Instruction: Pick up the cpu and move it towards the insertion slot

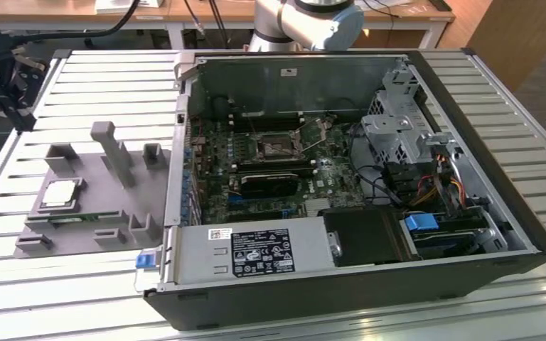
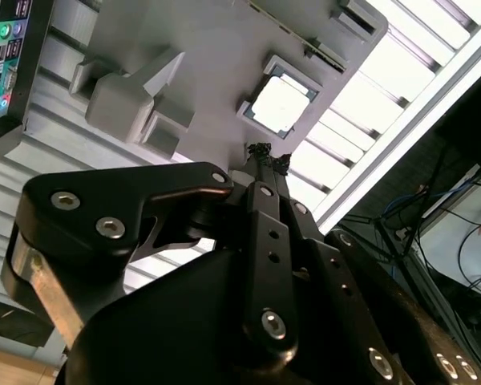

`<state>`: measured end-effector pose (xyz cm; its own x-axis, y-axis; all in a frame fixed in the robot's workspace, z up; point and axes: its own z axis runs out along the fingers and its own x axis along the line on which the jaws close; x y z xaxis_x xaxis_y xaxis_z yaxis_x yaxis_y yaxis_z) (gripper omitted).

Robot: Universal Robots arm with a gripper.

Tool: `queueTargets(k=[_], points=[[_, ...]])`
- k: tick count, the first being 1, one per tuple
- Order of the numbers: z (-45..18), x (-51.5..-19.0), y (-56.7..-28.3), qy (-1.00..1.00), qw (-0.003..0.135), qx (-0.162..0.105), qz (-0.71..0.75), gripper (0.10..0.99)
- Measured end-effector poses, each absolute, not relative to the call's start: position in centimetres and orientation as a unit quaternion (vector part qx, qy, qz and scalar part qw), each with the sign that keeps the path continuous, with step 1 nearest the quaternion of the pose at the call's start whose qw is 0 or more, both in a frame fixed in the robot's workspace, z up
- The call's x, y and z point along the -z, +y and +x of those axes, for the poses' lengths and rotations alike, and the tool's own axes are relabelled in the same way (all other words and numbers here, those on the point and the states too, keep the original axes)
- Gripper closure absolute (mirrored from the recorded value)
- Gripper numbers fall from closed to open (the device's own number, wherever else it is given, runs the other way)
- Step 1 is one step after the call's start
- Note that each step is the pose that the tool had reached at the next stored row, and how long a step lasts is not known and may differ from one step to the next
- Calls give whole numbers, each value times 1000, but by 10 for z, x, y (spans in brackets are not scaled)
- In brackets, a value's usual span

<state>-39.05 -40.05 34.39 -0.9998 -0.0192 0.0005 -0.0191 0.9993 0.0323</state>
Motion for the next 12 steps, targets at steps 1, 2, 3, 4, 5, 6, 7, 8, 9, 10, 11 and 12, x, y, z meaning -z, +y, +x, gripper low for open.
queueTargets(k=[1,2,3,4,5,6,7,8,9,10,11,12], points=[[-391,-342,-400,-1000,0,16,10,984],[-391,-341,-400,-1000,0,16,10,984],[-391,-339,-400,-1000,0,16,10,984],[-391,-337,-400,-1000,0,16,10,984],[-391,-335,-400,-1000,0,16,10,984],[-391,-334,-400,-1000,0,16,10,984],[-391,-332,-400,-1000,0,16,10,984],[-391,-330,-400,-1000,0,15,10,984],[-391,-328,-400,-1000,0,15,10,984],[-391,-326,-400,-1000,0,15,10,984],[-391,-325,-400,-1000,0,15,10,984],[-391,-323,-400,-1000,0,15,10,984]])
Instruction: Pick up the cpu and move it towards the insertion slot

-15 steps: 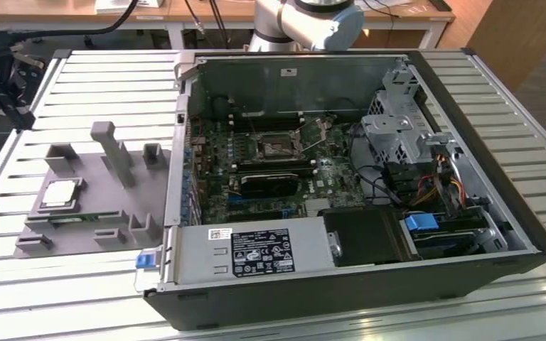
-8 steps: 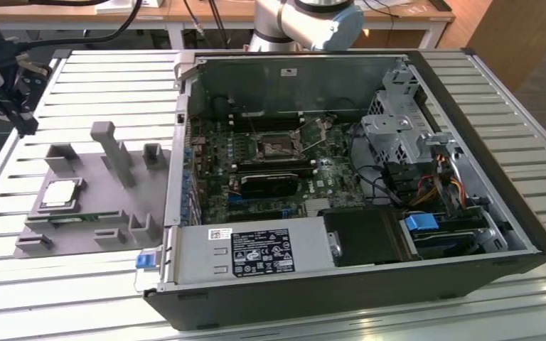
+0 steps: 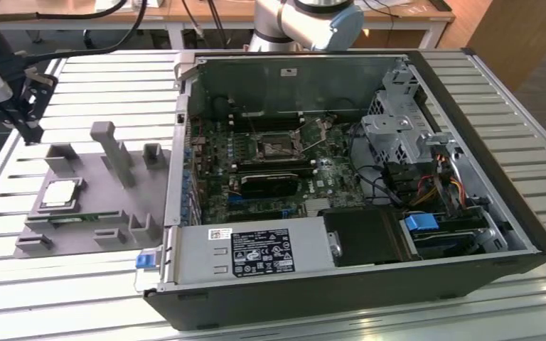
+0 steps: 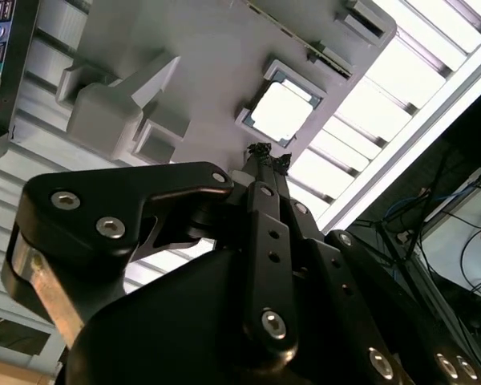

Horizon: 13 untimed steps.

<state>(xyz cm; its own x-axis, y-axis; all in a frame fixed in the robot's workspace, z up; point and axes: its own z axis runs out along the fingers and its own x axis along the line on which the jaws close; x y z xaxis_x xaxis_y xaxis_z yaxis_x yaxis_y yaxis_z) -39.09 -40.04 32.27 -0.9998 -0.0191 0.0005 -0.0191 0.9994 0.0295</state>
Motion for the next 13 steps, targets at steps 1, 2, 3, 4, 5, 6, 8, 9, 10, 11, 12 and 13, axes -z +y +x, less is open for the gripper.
queueTargets(k=[1,2,3,4,5,6,8,9,10,11,12,13], points=[[-391,-321,-400,-1000,0,15,10,984],[-391,-319,-400,-1000,0,14,10,984],[-391,-317,-400,-1000,0,14,10,984],[-391,-315,-400,-1000,0,14,10,984],[-391,-314,-400,-1000,0,14,10,984],[-391,-312,-400,-1000,0,14,10,984],[-391,-308,-400,-1000,0,14,10,984],[-391,-306,-400,-1000,0,14,10,984],[-391,-305,-400,-1000,0,14,10,984],[-392,-303,-400,-1000,0,14,10,984],[-392,-301,-400,-1000,0,14,10,984],[-392,-299,-400,-1000,0,14,10,984]])
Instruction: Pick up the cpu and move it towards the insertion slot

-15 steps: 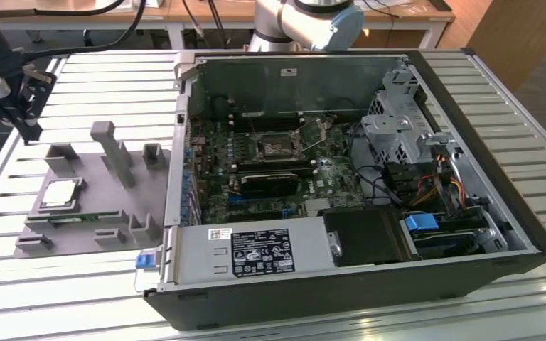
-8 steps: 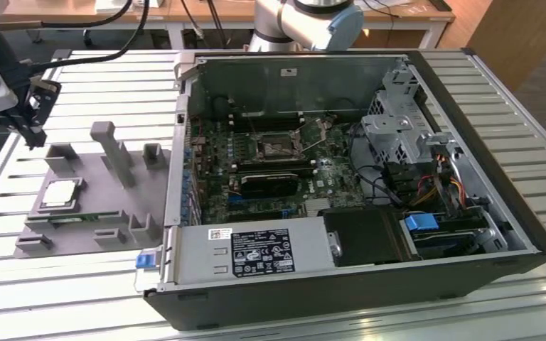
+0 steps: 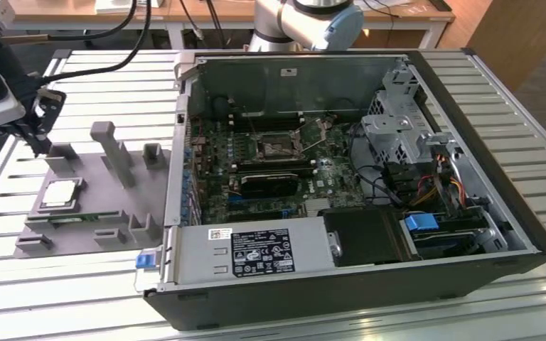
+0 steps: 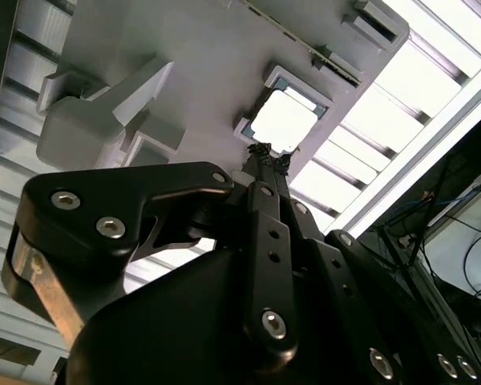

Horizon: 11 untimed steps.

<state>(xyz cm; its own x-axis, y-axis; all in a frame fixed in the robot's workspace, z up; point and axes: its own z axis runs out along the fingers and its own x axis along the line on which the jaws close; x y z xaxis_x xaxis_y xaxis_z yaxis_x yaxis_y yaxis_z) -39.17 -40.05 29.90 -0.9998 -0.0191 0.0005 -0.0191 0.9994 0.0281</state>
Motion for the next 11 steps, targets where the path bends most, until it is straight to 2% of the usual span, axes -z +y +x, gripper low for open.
queueTargets(k=[11], points=[[-393,-279,-400,-1000,0,14,10,984]])
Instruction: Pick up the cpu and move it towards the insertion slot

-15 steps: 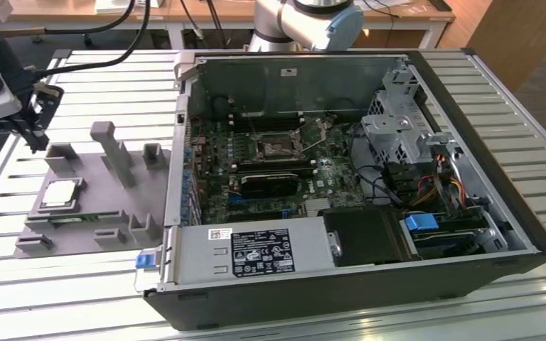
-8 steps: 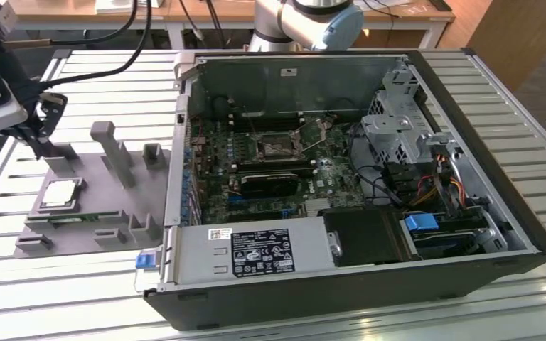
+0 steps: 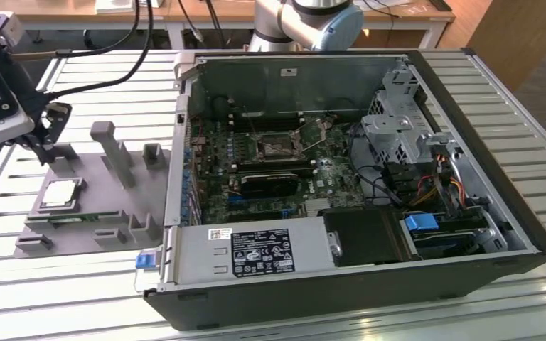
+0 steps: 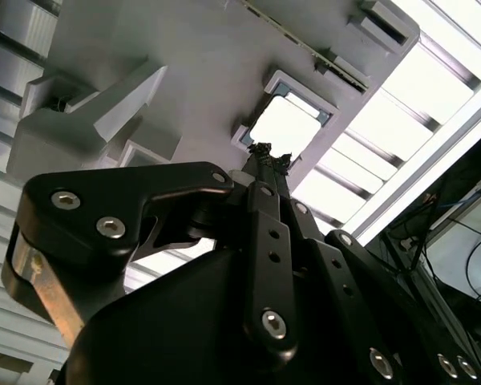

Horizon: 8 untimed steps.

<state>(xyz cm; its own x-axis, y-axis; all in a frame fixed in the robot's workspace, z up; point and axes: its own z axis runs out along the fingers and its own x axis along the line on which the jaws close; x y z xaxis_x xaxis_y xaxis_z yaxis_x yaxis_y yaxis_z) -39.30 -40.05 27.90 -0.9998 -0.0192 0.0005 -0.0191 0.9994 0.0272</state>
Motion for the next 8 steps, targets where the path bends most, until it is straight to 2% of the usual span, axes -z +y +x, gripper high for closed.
queueTargets(k=[8], points=[[-395,-264,-400,-1000,0,14,10,984]])
